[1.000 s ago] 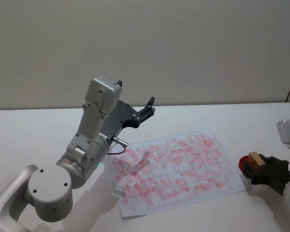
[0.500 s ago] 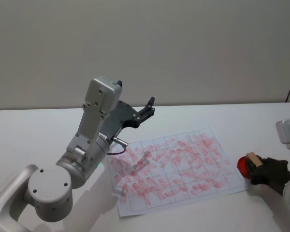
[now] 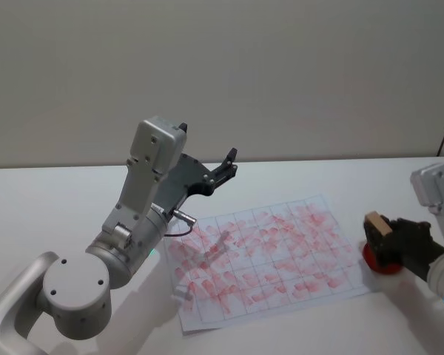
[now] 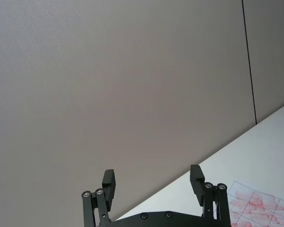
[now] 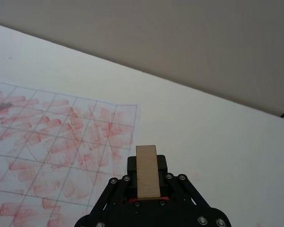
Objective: Use the one hand to pick up the stamp and affix it onto the A4 paper.
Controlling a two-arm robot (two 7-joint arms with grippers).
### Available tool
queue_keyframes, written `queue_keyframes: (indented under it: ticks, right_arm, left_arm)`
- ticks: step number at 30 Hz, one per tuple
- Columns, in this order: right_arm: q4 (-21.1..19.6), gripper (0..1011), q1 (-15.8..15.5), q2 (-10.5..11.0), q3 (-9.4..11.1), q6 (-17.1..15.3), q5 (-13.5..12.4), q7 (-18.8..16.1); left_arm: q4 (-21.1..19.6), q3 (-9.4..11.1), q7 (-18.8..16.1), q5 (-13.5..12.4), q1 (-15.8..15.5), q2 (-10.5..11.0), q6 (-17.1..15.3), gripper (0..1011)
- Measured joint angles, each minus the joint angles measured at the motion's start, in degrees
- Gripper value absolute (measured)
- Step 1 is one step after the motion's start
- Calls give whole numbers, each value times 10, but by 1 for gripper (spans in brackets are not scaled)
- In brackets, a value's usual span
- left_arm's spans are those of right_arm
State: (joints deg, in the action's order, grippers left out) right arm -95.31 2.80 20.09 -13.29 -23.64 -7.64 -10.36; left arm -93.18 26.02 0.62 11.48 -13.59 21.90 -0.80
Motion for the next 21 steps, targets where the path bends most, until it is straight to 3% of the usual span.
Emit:
queue_keyframes:
  ticks: [9, 21]
  right_arm:
    - [12, 219, 33, -11, -9, 37, 23, -62]
    - [53, 219, 71, -33, -24, 63, 15, -149]
  left_arm:
    - [0, 0, 0, 0, 0, 0, 0, 1001]
    - [0, 0, 0, 0, 0, 0, 0, 1001]
